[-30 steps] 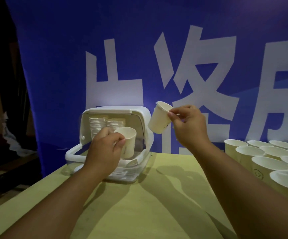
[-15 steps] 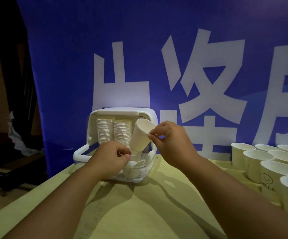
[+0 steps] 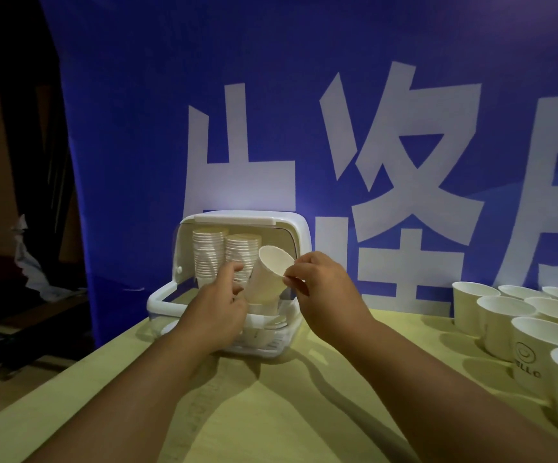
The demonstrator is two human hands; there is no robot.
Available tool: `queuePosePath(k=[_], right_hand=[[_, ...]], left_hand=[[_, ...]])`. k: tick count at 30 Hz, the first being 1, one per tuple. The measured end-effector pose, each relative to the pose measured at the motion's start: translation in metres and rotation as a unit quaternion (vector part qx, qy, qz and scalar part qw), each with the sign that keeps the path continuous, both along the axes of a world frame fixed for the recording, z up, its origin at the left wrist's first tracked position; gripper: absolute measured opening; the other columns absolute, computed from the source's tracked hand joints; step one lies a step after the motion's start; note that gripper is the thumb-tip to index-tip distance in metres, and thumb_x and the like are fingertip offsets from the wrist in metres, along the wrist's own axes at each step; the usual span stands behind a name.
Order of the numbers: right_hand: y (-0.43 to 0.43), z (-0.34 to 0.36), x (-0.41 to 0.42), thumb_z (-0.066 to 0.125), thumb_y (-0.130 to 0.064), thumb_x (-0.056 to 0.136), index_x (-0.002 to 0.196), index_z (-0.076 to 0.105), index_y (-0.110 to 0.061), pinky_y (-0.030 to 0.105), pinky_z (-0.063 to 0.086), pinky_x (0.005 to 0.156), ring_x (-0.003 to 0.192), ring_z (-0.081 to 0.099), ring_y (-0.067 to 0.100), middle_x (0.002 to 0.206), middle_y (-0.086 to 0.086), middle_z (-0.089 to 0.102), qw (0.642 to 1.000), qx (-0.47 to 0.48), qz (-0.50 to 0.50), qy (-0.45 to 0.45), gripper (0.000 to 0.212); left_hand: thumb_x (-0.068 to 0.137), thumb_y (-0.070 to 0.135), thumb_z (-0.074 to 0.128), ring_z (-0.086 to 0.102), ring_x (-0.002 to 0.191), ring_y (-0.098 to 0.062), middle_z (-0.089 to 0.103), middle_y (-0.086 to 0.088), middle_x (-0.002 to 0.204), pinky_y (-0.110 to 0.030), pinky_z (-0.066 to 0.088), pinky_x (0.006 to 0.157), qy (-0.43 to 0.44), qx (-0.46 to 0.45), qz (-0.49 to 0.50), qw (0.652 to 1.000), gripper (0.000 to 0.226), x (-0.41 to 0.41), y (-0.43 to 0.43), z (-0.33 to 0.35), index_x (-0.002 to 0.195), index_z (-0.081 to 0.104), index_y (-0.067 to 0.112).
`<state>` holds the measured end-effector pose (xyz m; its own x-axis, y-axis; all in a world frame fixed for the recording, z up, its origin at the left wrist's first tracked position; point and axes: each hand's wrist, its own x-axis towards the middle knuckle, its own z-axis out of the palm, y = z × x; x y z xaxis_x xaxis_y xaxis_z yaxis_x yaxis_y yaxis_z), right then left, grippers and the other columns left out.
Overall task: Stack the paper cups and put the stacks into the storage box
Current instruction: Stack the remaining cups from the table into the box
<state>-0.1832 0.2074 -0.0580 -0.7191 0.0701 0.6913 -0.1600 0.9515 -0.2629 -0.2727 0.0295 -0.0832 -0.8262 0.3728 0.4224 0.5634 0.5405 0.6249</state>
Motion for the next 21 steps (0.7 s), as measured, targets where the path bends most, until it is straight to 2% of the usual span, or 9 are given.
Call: queuePosePath(k=[2,4,8,10,12,15,19,21], right_hand=[[-0.001,0.002,0.0,0.07,-0.017,0.09,0.113,0.07,-0.022,0.012,0.039,0.082,0.093,0.051,0.01,0.118,-0.003,0.059,0.999,0.022,-0.008,-0.03,0.024],[-0.003,0.003,0.0,0.07,-0.015,0.09,0.114,0.069,-0.021,0.018,0.044,0.087,0.093,0.054,0.012,0.118,-0.001,0.06,0.998,0.033,-0.01,-0.058,0.026],[-0.006,-0.006,-0.002,0.068,-0.01,0.09,0.123,0.066,-0.023,0.018,0.045,0.087,0.098,0.06,0.015,0.12,-0.001,0.063,0.994,0.024,0.019,-0.101,0.035],[-0.005,-0.015,-0.003,0.065,-0.008,0.092,0.133,0.059,-0.026,0.018,0.043,0.088,0.106,0.061,0.016,0.127,-0.003,0.062,0.993,0.002,0.039,-0.114,0.044],[-0.004,-0.027,-0.005,0.063,-0.012,0.094,0.139,0.052,-0.031,0.02,0.043,0.091,0.113,0.06,0.015,0.133,-0.006,0.06,0.991,0.0,0.047,-0.128,0.05],[-0.001,-0.04,-0.006,0.058,-0.025,0.098,0.144,0.042,-0.04,0.02,0.041,0.095,0.121,0.055,0.014,0.139,-0.012,0.054,0.988,-0.016,0.052,-0.144,0.051],[0.0,-0.045,-0.004,0.057,-0.024,0.099,0.144,0.043,-0.037,0.025,0.042,0.101,0.123,0.054,0.014,0.141,-0.011,0.053,0.991,-0.022,0.058,-0.115,0.049],[-0.002,-0.045,-0.002,0.056,-0.021,0.099,0.142,0.047,-0.035,0.02,0.043,0.098,0.12,0.055,0.012,0.138,-0.011,0.055,0.99,-0.061,0.072,-0.1,0.046]], left_hand=[[0.097,0.026,0.048,0.063,0.095,-0.007,0.068,0.019,0.107,-0.042,0.055,0.08,0.014,-0.003,0.004,1.0,0.054,0.0,0.0,0.0,0.14,0.027,0.051],[0.096,0.024,0.048,0.063,0.094,-0.007,0.067,0.019,0.103,-0.043,0.056,0.083,0.023,-0.011,0.002,1.0,0.058,0.001,0.001,-0.001,0.142,0.026,0.051],[0.1,0.016,0.052,0.057,0.113,-0.012,0.054,0.018,0.127,-0.04,0.053,0.094,0.031,0.015,-0.011,0.999,0.068,0.001,0.004,-0.003,0.145,0.024,0.058],[0.099,0.013,0.053,0.055,0.118,-0.013,0.053,0.016,0.135,-0.038,0.051,0.098,0.051,0.021,-0.017,0.998,0.066,0.0,0.004,-0.004,0.146,0.034,0.054],[0.098,0.012,0.055,0.055,0.119,-0.015,0.057,0.009,0.142,-0.035,0.05,0.099,0.066,-0.001,-0.004,0.998,0.054,-0.004,0.004,-0.005,0.144,0.051,0.041],[0.099,0.016,0.058,0.057,0.117,-0.017,0.06,-0.002,0.141,-0.034,0.048,0.101,0.071,-0.033,0.036,0.996,0.039,-0.006,0.004,-0.007,0.137,0.064,0.023],[0.099,0.019,0.06,0.059,0.109,-0.016,0.063,-0.004,0.136,-0.031,0.049,0.095,0.071,-0.036,0.044,0.996,0.038,-0.005,0.004,-0.005,0.136,0.065,0.02],[0.097,0.02,0.063,0.059,0.105,-0.014,0.063,-0.002,0.135,-0.03,0.05,0.092,0.059,-0.03,0.05,0.997,0.036,-0.005,0.005,-0.005,0.133,0.067,0.022]])
